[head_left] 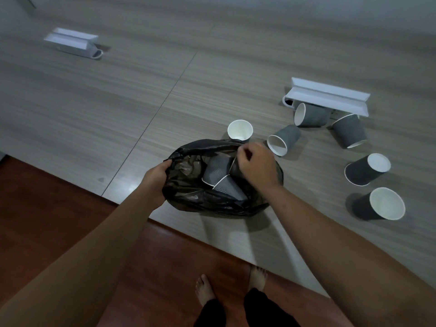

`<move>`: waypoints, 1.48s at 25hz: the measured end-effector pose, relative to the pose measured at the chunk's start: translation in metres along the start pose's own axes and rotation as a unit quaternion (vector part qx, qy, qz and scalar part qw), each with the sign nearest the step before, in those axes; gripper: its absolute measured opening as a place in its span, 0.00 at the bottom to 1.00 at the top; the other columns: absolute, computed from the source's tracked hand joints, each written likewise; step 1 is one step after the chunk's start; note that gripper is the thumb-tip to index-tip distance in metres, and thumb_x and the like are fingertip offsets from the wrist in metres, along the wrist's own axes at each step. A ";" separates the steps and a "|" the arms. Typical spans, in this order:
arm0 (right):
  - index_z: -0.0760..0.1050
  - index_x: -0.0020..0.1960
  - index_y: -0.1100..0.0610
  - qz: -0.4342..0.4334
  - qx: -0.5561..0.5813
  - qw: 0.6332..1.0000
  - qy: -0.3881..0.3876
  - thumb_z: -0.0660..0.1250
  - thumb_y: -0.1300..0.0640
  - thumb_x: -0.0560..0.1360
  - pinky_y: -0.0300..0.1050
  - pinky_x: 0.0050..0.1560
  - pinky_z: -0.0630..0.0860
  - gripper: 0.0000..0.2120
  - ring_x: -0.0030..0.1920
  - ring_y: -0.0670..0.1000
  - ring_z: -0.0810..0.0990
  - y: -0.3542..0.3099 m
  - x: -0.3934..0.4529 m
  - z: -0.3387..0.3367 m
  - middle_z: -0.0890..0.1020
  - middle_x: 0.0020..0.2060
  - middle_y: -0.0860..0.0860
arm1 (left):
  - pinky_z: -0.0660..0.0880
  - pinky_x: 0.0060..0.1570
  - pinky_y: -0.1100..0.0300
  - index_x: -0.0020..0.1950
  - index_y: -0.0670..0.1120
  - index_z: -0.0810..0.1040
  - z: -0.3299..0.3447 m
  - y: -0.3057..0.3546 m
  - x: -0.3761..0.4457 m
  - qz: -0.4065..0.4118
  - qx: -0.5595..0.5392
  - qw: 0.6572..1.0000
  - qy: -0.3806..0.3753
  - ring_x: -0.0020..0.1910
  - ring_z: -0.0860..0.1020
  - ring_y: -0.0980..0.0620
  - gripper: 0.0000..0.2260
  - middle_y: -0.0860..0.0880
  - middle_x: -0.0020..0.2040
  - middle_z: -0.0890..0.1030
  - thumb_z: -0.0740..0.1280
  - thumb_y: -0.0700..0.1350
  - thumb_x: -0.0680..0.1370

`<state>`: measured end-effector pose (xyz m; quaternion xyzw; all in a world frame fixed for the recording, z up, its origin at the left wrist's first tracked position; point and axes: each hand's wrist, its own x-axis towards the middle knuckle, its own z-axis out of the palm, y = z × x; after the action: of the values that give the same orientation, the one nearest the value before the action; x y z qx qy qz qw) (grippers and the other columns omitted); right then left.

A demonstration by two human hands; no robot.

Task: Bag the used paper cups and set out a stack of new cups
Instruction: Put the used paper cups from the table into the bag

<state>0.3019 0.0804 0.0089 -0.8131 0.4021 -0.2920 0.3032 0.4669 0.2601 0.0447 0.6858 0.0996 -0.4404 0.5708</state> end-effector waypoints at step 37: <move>0.77 0.65 0.53 0.118 -0.135 0.980 -0.089 0.64 0.57 0.75 0.51 0.66 0.71 0.19 0.69 0.60 0.66 0.044 0.003 -0.035 0.66 0.71 0.59 | 0.79 0.43 0.55 0.54 0.43 0.82 0.012 0.000 -0.014 0.039 0.099 0.994 -0.013 0.46 0.85 0.47 0.13 0.46 0.43 0.87 0.66 0.51 0.80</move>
<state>0.2571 0.0475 0.0002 -0.8162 0.5023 -0.1242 0.2573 0.4527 0.2545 0.0556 0.7366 0.0216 -0.4342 0.5182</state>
